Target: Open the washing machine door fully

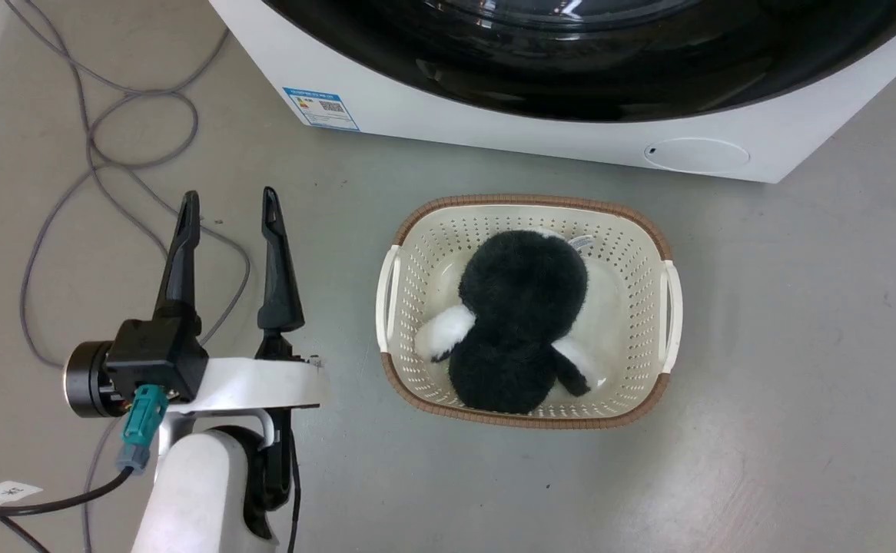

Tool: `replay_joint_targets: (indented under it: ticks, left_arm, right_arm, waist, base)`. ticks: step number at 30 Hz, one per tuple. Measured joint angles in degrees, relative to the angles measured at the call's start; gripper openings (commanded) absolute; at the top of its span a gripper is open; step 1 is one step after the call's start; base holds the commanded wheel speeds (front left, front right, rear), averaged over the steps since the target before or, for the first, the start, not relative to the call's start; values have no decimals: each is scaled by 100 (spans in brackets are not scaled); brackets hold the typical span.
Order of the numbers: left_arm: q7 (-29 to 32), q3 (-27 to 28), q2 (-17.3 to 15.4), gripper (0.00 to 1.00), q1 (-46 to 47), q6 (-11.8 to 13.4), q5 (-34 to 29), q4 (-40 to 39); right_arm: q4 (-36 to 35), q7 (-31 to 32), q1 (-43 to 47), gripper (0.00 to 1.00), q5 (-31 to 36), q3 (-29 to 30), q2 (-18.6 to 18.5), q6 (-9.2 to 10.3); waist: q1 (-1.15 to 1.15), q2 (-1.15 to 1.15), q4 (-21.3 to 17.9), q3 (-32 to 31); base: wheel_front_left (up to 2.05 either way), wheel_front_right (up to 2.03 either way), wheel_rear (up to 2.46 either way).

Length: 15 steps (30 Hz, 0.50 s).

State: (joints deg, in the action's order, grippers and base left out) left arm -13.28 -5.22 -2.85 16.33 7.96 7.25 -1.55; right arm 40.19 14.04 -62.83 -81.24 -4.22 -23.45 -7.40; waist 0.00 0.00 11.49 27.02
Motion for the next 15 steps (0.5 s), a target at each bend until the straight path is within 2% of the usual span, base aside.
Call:
replay_joint_targets:
  ticks: [10,15]
  left_arm:
    - [-133,13,0,100,6,2,13,125]
    - [-141,76,1,100,-87,-4,25,192]
  right_arm:
    - [-170,970,57,0,-675,-476,-198,5]
    - [-616,1349,527,0,-824,-682,-182,3]
  waist:
    - [0,0,-74,-184]
    - [0,0,-147,-414]
  base:
    - [0,0,0]
    - [0,0,0]
